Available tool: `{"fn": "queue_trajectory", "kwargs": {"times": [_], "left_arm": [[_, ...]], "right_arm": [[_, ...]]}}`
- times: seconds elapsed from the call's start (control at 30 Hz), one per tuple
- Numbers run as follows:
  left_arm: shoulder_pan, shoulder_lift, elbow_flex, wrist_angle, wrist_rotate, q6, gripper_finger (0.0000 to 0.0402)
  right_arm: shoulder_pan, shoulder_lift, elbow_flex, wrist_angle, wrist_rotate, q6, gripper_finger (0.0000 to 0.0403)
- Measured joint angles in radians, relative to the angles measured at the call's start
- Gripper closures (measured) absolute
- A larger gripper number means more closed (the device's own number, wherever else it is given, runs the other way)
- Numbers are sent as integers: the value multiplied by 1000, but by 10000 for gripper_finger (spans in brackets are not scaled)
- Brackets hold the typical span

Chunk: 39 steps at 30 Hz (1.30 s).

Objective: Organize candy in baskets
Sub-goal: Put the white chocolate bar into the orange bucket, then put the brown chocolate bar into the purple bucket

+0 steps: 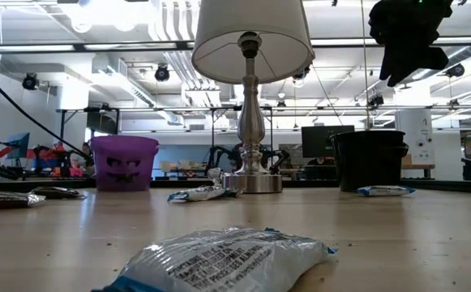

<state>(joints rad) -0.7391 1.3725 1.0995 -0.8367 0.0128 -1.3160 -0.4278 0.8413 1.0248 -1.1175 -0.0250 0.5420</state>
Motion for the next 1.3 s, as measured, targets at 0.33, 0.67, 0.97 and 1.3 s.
{"fn": "queue_trajectory", "kwargs": {"times": [0.33,0.67,0.97,1.3], "left_arm": [[-42,28,-37,47,-3,-58,400],[-44,35,-35,42,79,-124,317],[-43,30,-34,30,-36,-100,275],[-38,-55,-34,-100,-191,-46,275]], "right_arm": [[0,0,0,0,0,13,280],[0,0,0,-1,-1,23,280],[0,1,-1,25,-211,-42,280],[98,37,-1,169,-326,-20,280]]}}
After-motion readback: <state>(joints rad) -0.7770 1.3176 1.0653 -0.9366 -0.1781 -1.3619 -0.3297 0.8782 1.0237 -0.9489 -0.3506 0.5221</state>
